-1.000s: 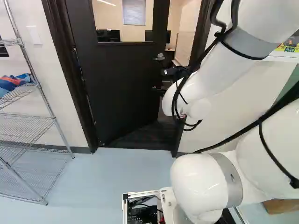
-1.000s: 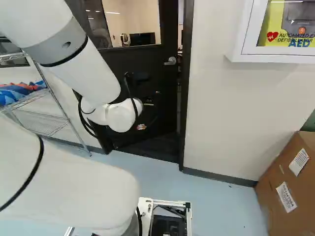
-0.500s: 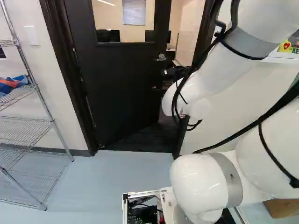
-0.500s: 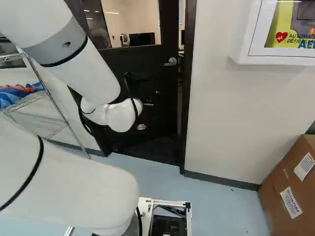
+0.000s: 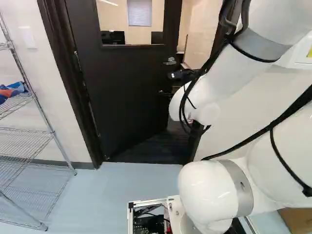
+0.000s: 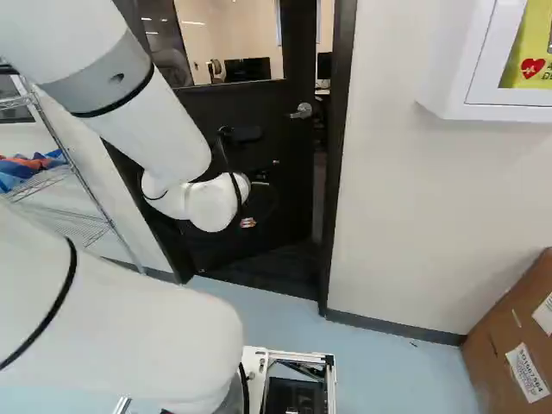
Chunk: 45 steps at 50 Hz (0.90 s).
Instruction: Open the door and move inside
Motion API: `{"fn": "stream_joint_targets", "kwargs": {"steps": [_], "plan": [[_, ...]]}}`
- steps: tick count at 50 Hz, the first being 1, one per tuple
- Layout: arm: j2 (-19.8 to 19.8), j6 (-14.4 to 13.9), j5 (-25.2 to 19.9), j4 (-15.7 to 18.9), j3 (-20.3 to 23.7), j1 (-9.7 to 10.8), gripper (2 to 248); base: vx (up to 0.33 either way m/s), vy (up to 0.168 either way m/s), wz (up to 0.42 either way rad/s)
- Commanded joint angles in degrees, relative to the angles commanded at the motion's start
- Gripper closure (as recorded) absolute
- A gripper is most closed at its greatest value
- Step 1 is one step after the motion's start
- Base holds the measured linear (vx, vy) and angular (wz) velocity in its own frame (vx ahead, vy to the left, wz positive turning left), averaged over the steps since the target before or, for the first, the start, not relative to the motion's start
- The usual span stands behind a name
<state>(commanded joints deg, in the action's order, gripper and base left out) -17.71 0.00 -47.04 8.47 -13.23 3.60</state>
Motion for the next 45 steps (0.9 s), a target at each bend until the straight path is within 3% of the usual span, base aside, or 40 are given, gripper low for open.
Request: {"fn": "stream_joint_targets", "kwargs": {"steps": [45], "plan": [[0.0,0.0,0.0,0.0,0.0,0.0,3,0.145,0.075,-0.021]]}}
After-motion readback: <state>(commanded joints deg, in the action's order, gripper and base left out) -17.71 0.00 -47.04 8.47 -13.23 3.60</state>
